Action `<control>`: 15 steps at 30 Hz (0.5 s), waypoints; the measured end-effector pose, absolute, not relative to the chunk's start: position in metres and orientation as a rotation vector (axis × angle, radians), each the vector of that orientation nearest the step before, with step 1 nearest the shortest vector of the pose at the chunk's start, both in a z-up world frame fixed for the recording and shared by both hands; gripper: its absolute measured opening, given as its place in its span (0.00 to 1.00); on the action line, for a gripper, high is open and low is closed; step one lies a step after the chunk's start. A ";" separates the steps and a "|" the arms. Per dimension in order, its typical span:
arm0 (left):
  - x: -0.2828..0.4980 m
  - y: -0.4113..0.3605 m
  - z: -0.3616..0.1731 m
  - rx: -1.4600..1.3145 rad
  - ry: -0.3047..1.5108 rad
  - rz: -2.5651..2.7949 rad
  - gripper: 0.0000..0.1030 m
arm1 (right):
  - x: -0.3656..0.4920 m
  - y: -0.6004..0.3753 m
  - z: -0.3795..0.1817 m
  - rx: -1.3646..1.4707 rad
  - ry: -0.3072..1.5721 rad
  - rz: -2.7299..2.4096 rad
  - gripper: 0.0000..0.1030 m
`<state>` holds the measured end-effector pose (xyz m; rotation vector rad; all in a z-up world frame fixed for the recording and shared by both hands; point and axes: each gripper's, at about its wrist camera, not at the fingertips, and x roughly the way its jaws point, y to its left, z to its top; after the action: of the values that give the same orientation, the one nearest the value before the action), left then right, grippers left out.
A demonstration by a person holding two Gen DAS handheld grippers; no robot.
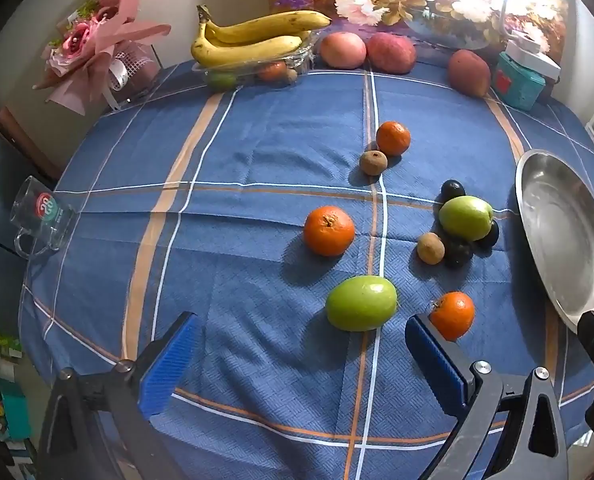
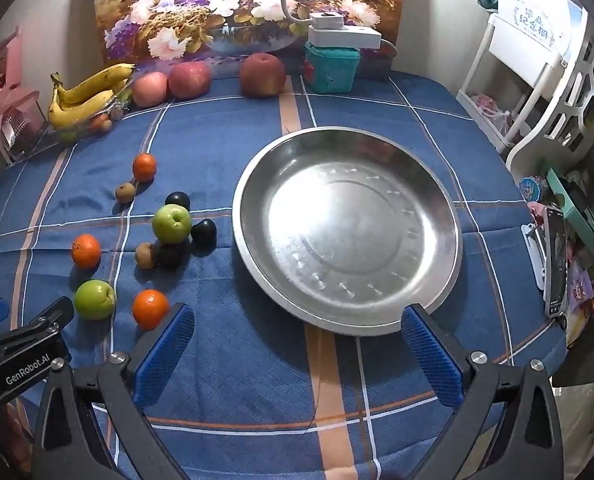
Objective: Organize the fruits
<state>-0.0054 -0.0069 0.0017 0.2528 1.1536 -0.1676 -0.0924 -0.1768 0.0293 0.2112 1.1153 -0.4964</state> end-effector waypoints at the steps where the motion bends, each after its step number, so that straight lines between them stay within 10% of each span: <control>1: -0.006 -0.007 0.002 0.253 1.154 -0.169 1.00 | -0.092 -0.176 0.029 0.208 1.114 -0.494 1.00; 15: -0.005 -0.003 -0.001 0.248 1.164 -0.170 1.00 | -0.092 -0.175 0.029 0.207 1.112 -0.493 1.00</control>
<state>-0.0050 -0.0034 -0.0008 0.2483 1.1642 -0.1701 -0.0922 -0.1748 0.0292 0.2067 1.1116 -0.4930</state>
